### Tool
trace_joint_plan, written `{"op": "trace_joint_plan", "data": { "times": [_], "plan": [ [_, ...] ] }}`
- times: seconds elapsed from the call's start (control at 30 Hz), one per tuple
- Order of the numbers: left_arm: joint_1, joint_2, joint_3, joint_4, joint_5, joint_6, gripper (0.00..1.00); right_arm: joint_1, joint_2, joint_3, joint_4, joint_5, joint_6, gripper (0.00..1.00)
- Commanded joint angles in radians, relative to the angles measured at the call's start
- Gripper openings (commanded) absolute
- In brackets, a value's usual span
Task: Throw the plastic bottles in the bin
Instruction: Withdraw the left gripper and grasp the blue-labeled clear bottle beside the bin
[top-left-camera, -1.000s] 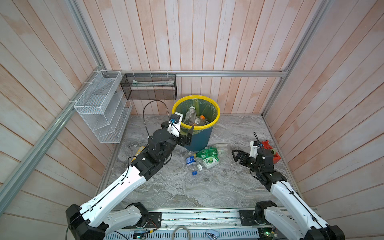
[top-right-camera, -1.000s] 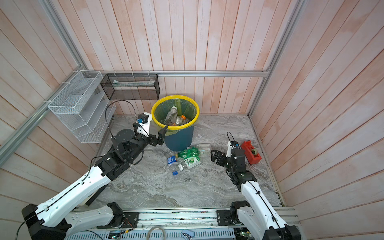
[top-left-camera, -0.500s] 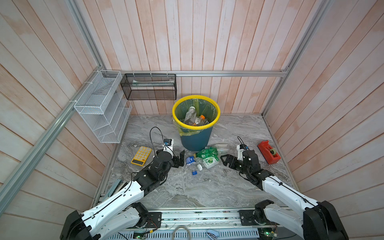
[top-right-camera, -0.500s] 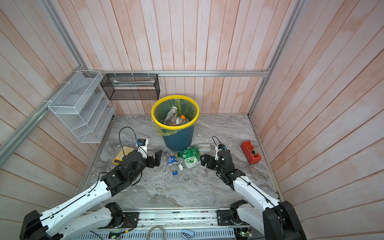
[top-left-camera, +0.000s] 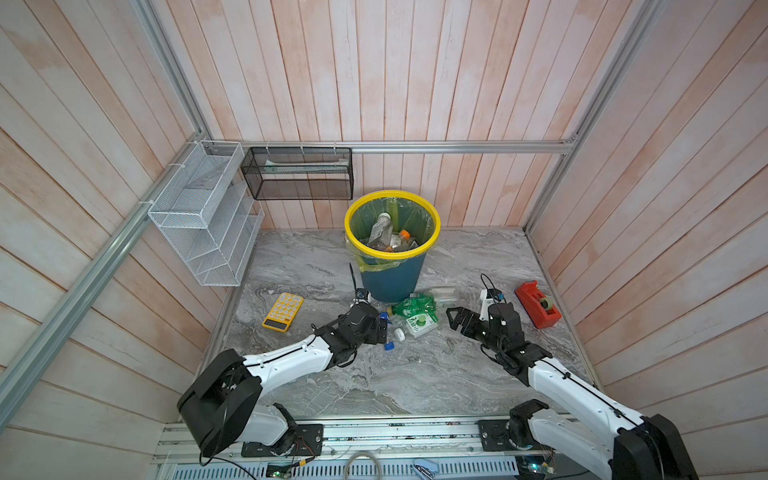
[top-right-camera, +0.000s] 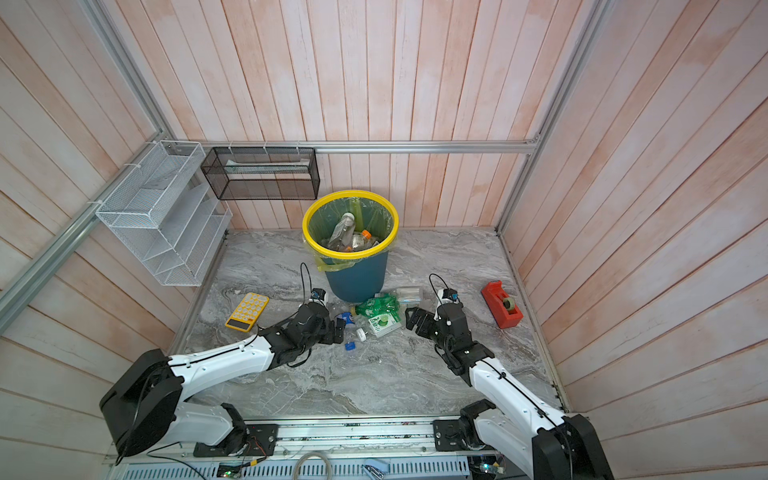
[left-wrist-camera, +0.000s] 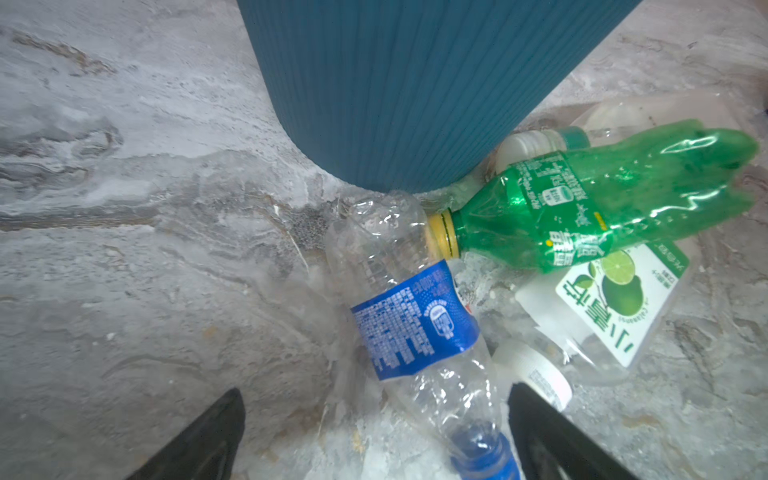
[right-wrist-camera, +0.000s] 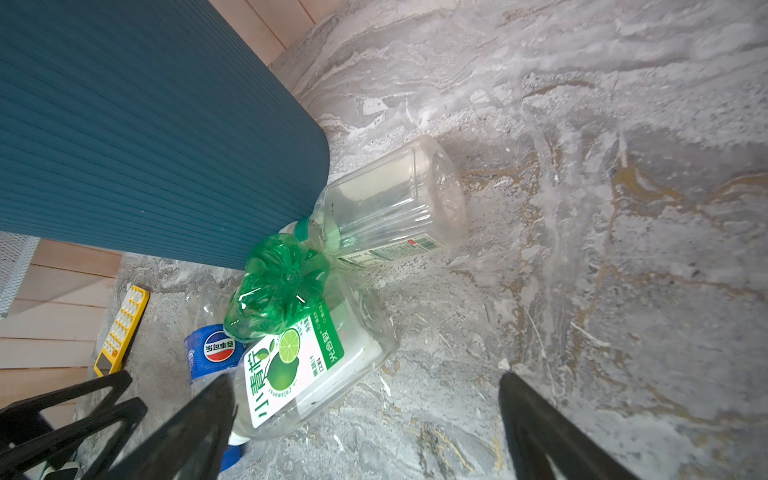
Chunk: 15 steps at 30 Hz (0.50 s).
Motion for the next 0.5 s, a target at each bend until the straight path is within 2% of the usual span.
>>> {"op": "trace_joint_plan", "data": {
  "times": [0.0,0.2,0.3,0.37,0.47],
  "plan": [
    [-0.003,0.065,0.046,0.057,0.027,-0.055,1.0,0.0,-0.021,-0.029,-0.025,0.043,-0.021,0.99],
    [-0.003,0.161,0.079,0.102,0.011,-0.088,0.97,-0.007,-0.048,-0.04,-0.05,0.054,-0.037,0.99],
    [-0.003,0.187,0.101,0.06,-0.025,-0.081,0.9,-0.012,-0.065,-0.044,-0.064,0.059,-0.044,0.99],
    [-0.003,0.195,0.093,0.041,-0.047,-0.071,0.8,-0.018,-0.078,-0.052,-0.065,0.058,-0.046,0.99],
    [-0.002,0.195,0.076,0.015,-0.066,-0.062,0.73,-0.029,-0.091,-0.063,-0.063,0.054,-0.048,0.99]
  ]
}}
